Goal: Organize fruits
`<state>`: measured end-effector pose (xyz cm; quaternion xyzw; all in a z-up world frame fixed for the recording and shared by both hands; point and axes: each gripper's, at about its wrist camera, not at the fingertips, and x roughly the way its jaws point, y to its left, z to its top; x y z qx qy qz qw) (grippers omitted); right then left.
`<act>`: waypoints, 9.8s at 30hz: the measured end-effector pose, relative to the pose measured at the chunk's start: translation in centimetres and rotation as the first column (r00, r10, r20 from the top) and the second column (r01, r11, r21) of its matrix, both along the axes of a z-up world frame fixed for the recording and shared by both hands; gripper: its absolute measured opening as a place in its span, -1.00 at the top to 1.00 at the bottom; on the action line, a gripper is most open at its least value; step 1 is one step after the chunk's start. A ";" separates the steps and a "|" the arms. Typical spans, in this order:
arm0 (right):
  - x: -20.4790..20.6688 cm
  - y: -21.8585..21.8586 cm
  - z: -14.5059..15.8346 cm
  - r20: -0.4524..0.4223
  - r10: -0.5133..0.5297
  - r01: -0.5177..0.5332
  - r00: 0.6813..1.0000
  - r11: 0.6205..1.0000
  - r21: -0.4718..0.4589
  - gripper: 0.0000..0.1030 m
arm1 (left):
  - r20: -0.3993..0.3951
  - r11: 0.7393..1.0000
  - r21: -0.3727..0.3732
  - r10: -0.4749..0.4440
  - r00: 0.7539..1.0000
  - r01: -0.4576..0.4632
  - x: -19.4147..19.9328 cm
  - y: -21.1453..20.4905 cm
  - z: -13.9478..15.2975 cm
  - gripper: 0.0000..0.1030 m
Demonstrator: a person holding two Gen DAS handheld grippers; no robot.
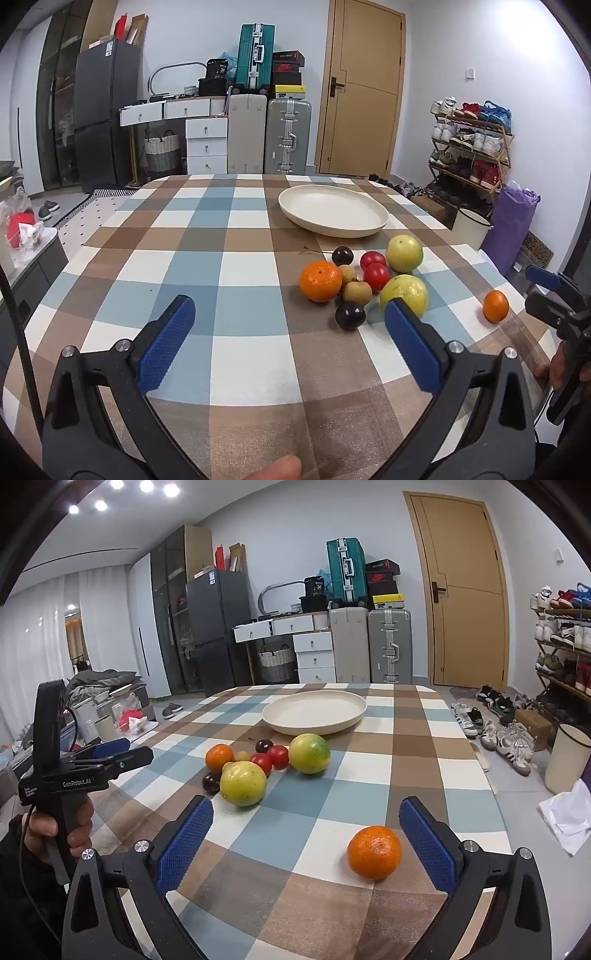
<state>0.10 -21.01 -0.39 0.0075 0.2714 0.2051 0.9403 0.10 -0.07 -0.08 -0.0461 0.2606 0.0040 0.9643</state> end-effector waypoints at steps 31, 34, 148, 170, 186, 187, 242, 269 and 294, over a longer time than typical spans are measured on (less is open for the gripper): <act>-0.5 -0.7 0.0 0.017 -0.003 0.002 1.000 0.998 0.063 -0.99 | 0.023 0.999 0.032 0.017 1.000 -0.018 -0.3 -0.2 -0.2 -0.99; -0.5 -0.7 0.0 0.017 -0.004 0.003 1.000 0.998 0.065 -0.99 | 0.025 0.999 0.034 0.014 1.000 -0.015 -0.3 -0.2 -0.1 -0.99; 6.0 -1.8 -4.5 -0.383 -0.101 0.086 0.918 0.995 -0.055 -0.09 | -0.364 0.985 -0.040 -0.173 0.915 0.171 10.7 -3.2 -4.5 -0.29; 5.5 -2.1 -4.5 -0.369 -0.104 0.087 0.924 0.994 -0.062 0.21 | -0.304 0.966 -0.075 -0.257 0.917 0.246 9.3 -3.9 -3.4 0.53; 7.0 -0.2 0.1 -0.266 0.011 0.008 0.964 0.997 0.071 0.21 | -0.150 0.988 -0.061 -0.152 0.977 0.145 8.1 -1.7 2.2 0.53; 7.4 0.0 0.6 -0.254 0.013 0.007 0.967 0.997 0.077 0.21 | -0.140 0.989 -0.060 -0.142 0.980 0.135 8.2 -1.5 2.6 0.53; 24.9 5.0 2.7 -0.254 -0.021 0.015 0.967 0.999 -0.029 0.21 | -0.124 0.998 -0.016 -0.059 0.991 0.057 23.8 -0.9 3.1 0.53; 29.6 6.8 -2.4 -0.392 0.038 -0.040 0.919 0.999 0.001 0.21 | -0.244 0.995 0.035 -0.085 0.966 0.097 27.9 -3.2 0.5 0.53; 28.7 6.6 -0.6 -0.342 -0.010 -0.005 0.940 0.999 -0.042 -0.30 | -0.218 0.995 0.021 -0.087 0.972 0.094 27.1 -3.1 1.2 -0.18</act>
